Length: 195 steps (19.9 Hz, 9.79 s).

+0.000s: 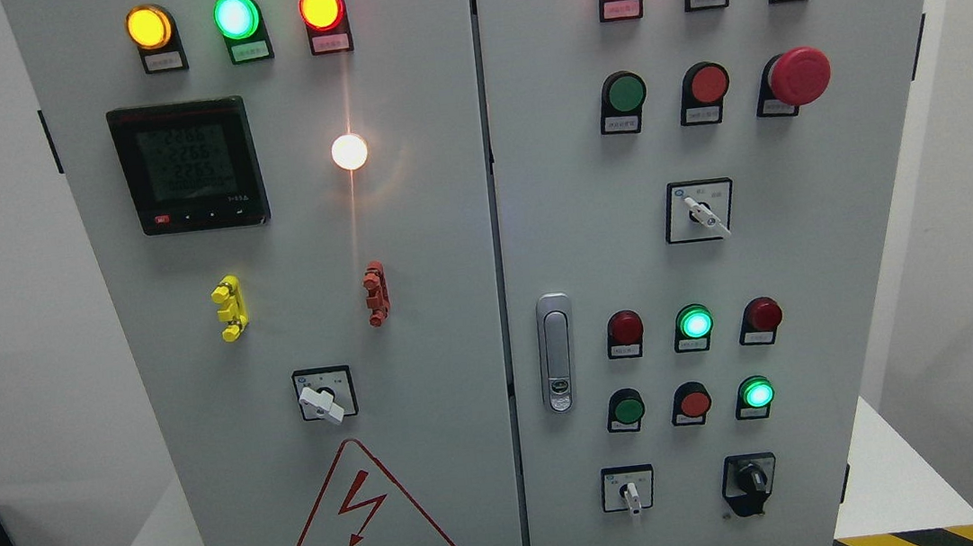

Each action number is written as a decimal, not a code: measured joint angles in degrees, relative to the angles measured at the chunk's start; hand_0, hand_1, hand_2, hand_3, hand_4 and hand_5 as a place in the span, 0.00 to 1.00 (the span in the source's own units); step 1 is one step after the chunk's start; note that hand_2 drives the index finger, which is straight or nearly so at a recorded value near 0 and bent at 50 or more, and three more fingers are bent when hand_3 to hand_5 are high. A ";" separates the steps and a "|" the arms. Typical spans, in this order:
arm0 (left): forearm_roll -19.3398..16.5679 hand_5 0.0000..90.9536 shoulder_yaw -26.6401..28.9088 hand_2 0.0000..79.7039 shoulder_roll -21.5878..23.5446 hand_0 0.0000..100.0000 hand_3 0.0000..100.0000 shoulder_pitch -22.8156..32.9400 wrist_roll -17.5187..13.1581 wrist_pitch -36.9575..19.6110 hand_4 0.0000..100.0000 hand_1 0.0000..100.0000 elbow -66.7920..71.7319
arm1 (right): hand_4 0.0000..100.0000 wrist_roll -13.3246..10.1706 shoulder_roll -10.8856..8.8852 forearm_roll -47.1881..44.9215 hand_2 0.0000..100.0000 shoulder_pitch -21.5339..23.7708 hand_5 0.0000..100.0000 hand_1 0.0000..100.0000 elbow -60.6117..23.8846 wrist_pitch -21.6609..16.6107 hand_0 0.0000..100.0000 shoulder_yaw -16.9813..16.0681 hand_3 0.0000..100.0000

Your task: Flip black knob to close circuit

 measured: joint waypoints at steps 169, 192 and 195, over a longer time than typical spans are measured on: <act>0.01 0.00 0.00 0.00 0.00 0.12 0.00 0.00 -0.04 0.00 0.00 0.56 0.01 | 0.97 4.72 5.26 67.96 0.88 -26.09 0.98 0.00 -69.78 3.06 0.00 -16.88 1.00; 0.00 0.00 0.00 0.00 0.00 0.12 0.00 0.00 -0.04 0.00 0.00 0.56 0.02 | 0.96 1.94 5.62 67.11 0.89 -22.91 0.98 0.00 -71.42 1.27 0.00 -14.48 1.00; -0.01 0.00 0.00 0.00 0.00 0.12 0.00 0.00 -0.04 0.00 0.00 0.56 0.02 | 0.96 1.86 5.63 67.08 0.89 -22.52 0.98 0.00 -71.44 1.22 0.00 -14.03 1.00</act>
